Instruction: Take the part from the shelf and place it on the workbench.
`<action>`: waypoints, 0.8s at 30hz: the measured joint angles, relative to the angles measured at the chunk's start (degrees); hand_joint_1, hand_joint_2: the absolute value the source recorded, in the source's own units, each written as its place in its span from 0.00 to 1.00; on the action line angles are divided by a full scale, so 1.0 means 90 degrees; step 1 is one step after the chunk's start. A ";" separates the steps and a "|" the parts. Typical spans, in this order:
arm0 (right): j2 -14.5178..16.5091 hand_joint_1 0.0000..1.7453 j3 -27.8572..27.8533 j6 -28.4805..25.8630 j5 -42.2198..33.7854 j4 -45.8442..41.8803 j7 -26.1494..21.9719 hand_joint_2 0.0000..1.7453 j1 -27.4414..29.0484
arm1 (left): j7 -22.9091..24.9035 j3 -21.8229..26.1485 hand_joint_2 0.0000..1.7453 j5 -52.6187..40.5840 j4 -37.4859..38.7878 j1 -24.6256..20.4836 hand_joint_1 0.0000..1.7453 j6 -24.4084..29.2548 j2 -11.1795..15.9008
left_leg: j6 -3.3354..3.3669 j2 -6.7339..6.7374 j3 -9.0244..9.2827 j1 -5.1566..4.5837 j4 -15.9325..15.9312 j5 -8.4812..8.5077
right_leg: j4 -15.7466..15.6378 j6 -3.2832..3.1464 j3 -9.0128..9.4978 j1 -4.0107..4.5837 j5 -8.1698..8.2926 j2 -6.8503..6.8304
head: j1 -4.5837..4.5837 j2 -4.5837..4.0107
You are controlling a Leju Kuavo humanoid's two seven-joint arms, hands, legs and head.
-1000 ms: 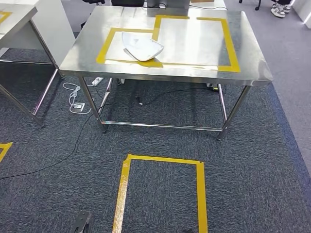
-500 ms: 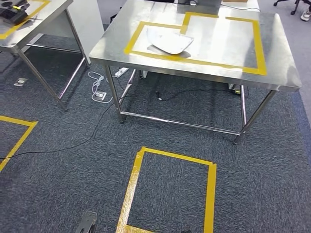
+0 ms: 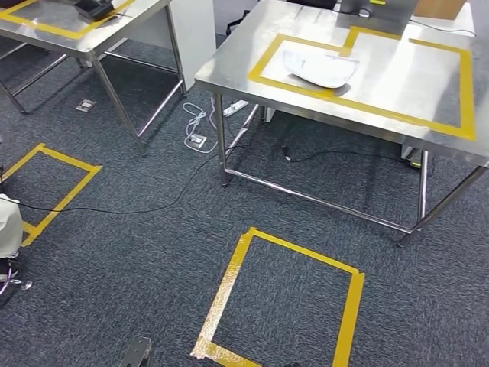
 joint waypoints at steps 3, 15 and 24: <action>-0.0009 0.00 0.0005 0.0025 -0.0001 -0.0005 -0.0013 0.00 -0.0013 | 0.0002 0.0001 0.00 0.0022 0.0001 0.0005 0.00 -0.0019 0.0000 | 0.0147 -0.0163 -0.0057 0.0027 -0.0040 0.0086 | 0.0498 0.0082 -0.0250 -0.0024 -0.0376 0.0398 | 0.0033 0.0000; -0.0006 0.00 0.0062 0.0112 -0.0006 0.0001 -0.0009 0.00 -0.0034 | 0.0002 0.0001 0.00 0.0022 0.0009 0.0010 0.00 -0.0078 -0.0012 | 0.0015 -0.1104 -0.0349 -0.0014 0.0046 0.0285 | 0.0031 -0.0096 0.0070 -0.0055 -0.0138 0.1226 | 0.0050 0.0000; -0.0016 0.00 0.0066 0.0145 0.0005 -0.0005 0.0054 0.00 0.0015 | 0.0114 -0.0131 0.00 -0.0400 0.0016 0.0026 0.00 0.0029 0.0009 | -0.0208 -0.0306 -0.0937 0.0037 0.1525 -0.0333 | -0.0043 -0.0206 0.0107 -0.0048 -0.0100 0.0349 | -0.0019 0.0000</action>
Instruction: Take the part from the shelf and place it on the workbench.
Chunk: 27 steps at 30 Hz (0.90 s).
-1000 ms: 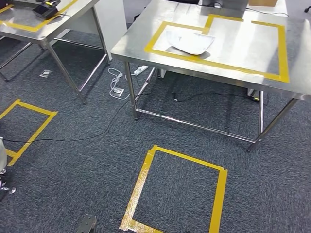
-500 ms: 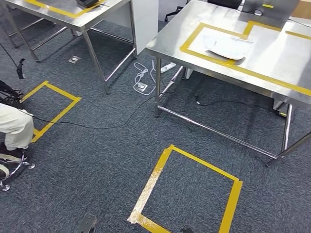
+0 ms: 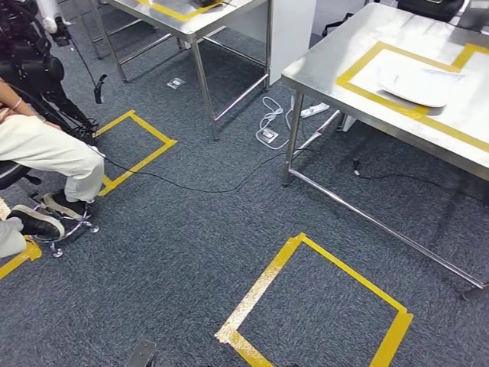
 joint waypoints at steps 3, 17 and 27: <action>0.0000 0.00 0.0000 0.0007 0.0004 -0.0008 0.0012 0.00 0.0002 | 0.0039 -0.0068 0.00 -0.0044 0.0000 -0.0032 0.00 0.0043 0.0009 | 0.0075 0.0369 0.0668 -0.0054 -0.1233 0.0426 | 0.0013 0.0064 0.0036 0.0042 -0.0048 -0.0196 | -0.0002 0.0000; -0.0015 0.00 0.0005 0.0070 0.0006 -0.0017 0.0003 0.00 -0.0084 | 0.0095 -0.0181 0.00 -0.0123 0.0002 -0.0039 0.00 0.0080 0.0002 | 0.0399 -0.0486 0.0698 -0.0092 -0.1473 0.0498 | 0.0865 0.0211 -0.0471 0.0021 -0.0201 0.0608 | 0.0102 0.0000; -0.0002 0.00 0.0015 0.0112 0.0025 -0.0014 0.0030 0.00 -0.0046 | 0.0162 -0.0350 0.00 -0.0366 0.0007 -0.0053 0.00 0.0178 0.0000 | 0.0082 -0.0111 -0.0063 -0.0062 -0.0093 -0.0128 | 0.0085 -0.0010 -0.0068 0.0000 -0.0032 0.0340 | 0.0039 0.0000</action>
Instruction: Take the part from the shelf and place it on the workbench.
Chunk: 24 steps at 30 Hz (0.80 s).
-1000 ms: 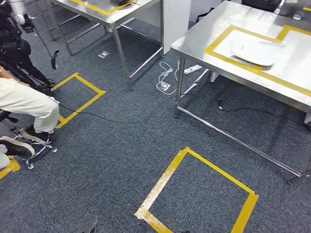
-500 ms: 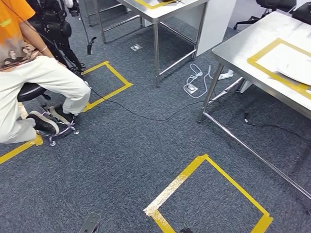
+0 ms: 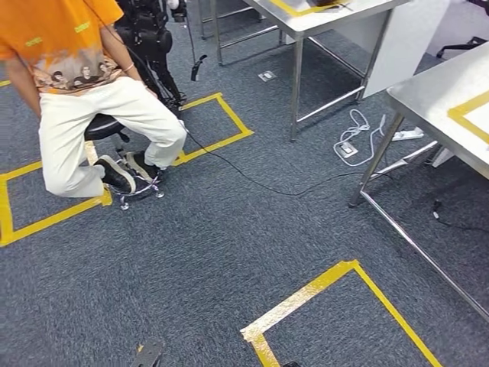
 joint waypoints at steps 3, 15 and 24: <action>-0.0013 0.00 0.0001 0.0001 -0.0001 -0.0001 0.0019 0.00 0.0010 | 0.0019 -0.0005 0.00 0.0007 0.0000 0.0030 0.00 0.0004 0.0001 | -0.0034 0.0074 -0.0077 0.0048 0.0256 0.0059 | 0.0003 -0.0009 0.0028 0.0020 -0.0038 -0.0276 | -0.0001 0.0000; -0.0026 0.00 0.0013 0.0017 0.0000 -0.0009 0.0007 0.00 -0.0025 | 0.0052 -0.0007 0.00 0.0004 0.0002 0.0022 0.00 0.0022 -0.0002 | 0.0300 0.0183 0.0687 -0.0019 -0.1348 0.0589 | 0.0829 0.0275 -0.0273 0.0063 -0.0687 -0.0148 | 0.0069 0.0000; -0.0025 0.00 0.0017 0.0036 -0.0005 -0.0005 0.0001 0.00 -0.0038 | 0.0052 -0.0010 0.00 -0.0007 0.0002 0.0010 0.00 0.0033 -0.0030 | 0.0254 -0.0572 0.0671 -0.0021 -0.1315 0.0607 | 0.0206 0.0195 -0.0218 -0.0012 0.0013 0.0621 | 0.0077 0.0000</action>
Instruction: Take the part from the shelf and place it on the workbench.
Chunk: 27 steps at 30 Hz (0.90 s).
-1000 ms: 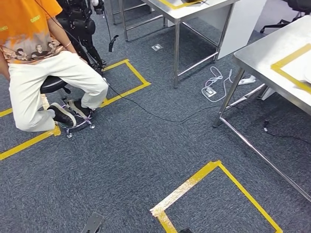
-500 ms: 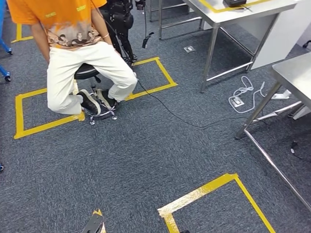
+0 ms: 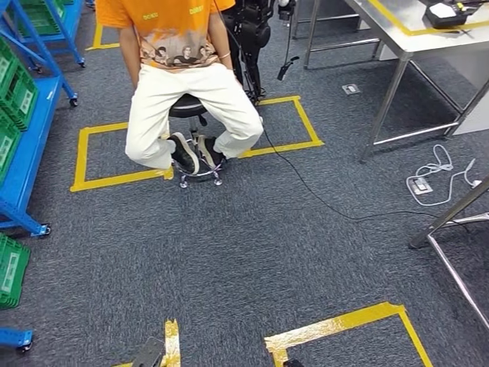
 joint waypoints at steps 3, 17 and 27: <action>0.0010 0.00 0.0002 0.0010 0.0000 0.0001 0.0000 0.00 -0.0002 | 0.0000 0.0000 0.00 0.0000 0.0002 0.0032 0.00 0.0002 0.0002 | -0.0128 -0.0151 -0.0080 0.0028 0.0015 0.0034 | -0.0143 -0.0087 0.0097 0.0005 0.0001 -0.0139 | -0.0003 0.0000; -0.0014 0.00 0.0002 0.0003 0.0016 -0.0007 0.0030 0.00 0.0046 | 0.0000 -0.0002 0.00 0.0000 0.0005 0.0014 0.00 0.0005 -0.0012 | -0.0178 0.1131 -0.0035 0.0042 0.0068 -0.0067 | -0.0236 0.0011 0.0371 0.0110 -0.0193 -0.1304 | -0.0059 0.0000; -0.0012 0.00 0.0005 0.0007 0.0002 -0.0008 -0.0005 0.00 -0.0022 | 0.0000 -0.0002 0.00 0.0000 0.0005 0.0013 0.00 0.0016 -0.0012 | 0.0050 0.0308 0.0016 -0.0024 0.0040 -0.0068 | 0.1151 -0.0052 -0.0535 0.0109 -0.0436 -0.0540 | 0.0015 0.0000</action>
